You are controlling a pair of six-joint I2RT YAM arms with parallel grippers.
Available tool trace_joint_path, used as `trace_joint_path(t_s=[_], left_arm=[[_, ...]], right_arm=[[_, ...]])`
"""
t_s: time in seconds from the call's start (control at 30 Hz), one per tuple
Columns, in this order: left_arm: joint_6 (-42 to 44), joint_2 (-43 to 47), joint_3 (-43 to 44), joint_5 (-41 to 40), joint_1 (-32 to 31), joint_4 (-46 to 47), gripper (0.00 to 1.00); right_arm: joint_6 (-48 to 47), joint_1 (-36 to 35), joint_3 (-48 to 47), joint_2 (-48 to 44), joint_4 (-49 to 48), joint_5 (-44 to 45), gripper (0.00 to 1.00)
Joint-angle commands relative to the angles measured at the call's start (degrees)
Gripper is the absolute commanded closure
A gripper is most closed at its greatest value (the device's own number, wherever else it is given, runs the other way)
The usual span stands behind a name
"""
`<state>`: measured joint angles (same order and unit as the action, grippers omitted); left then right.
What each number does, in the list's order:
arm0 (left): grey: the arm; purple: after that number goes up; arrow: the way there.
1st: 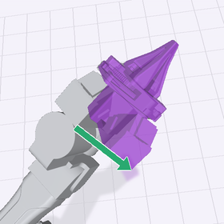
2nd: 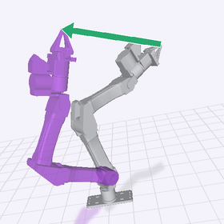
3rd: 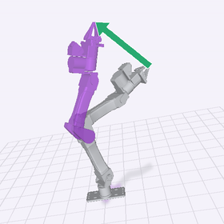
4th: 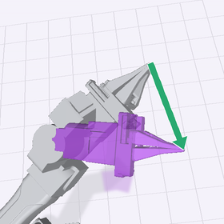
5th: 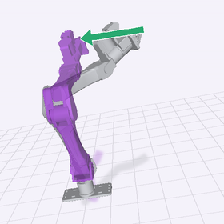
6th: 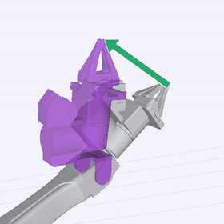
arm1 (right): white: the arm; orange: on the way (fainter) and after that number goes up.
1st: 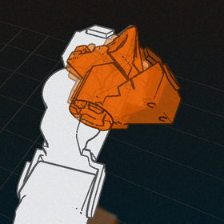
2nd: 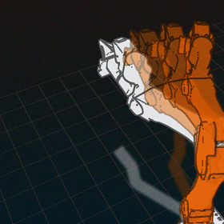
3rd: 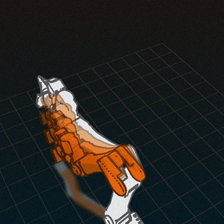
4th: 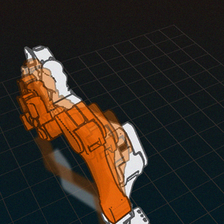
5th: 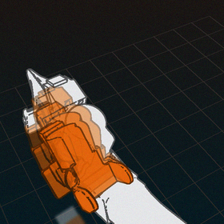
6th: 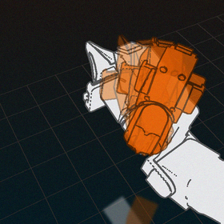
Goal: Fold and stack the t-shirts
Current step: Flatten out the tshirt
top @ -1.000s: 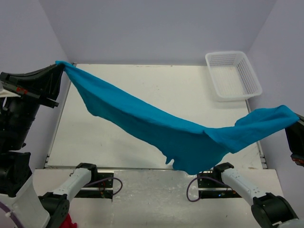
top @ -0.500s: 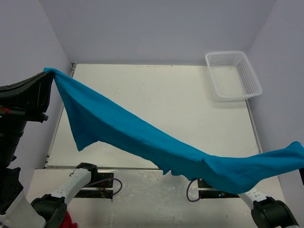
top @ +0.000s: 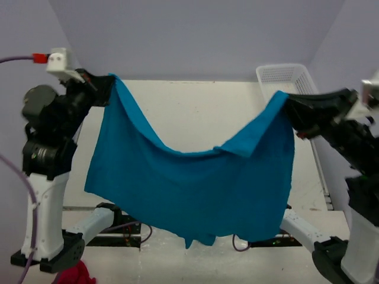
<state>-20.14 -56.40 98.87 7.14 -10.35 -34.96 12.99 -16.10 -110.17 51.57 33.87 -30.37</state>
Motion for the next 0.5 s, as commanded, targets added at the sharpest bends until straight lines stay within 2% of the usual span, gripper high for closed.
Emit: trace_joint_path(t_s=[0.0, 0.13, 0.2, 0.27, 0.37, 0.4, 0.47], left_arm=[[-2.3, -6.6, -10.2, -5.2, -0.4, 1.0, 1.00], [-2.4, -12.7, -17.8, -9.9, 0.4, 5.7, 1.00], [-1.8, -16.9, -21.3, -10.8, 0.9, 8.0, 1.00], [-2.1, -21.8, -23.2, -12.1, 2.3, 10.9, 1.00], [-1.6, -28.1, -24.4, -13.5, 3.5, 14.4, 1.00], [-0.9, -30.0, -24.4, -13.7, 3.9, 15.6, 1.00], [0.3, -35.0, -22.6, -15.0, 5.3, 16.3, 1.00]], right_arm=[[-3.7, 0.1, 8.1, 8.4, -2.9, 7.8, 1.00], [-8.1, 0.2, 17.7, 17.6, -5.7, 12.0, 1.00], [-10.0, 0.3, 18.6, 25.6, -7.0, 13.8, 1.00], [-11.4, 0.3, 16.7, 34.2, -7.6, 15.1, 1.00], [-12.6, 0.5, 13.9, 42.5, -7.4, 15.6, 1.00], [-12.6, 0.5, 12.4, 47.8, -7.1, 16.0, 1.00], [-14.2, 0.7, 8.8, 52.4, -6.4, 16.5, 1.00]])
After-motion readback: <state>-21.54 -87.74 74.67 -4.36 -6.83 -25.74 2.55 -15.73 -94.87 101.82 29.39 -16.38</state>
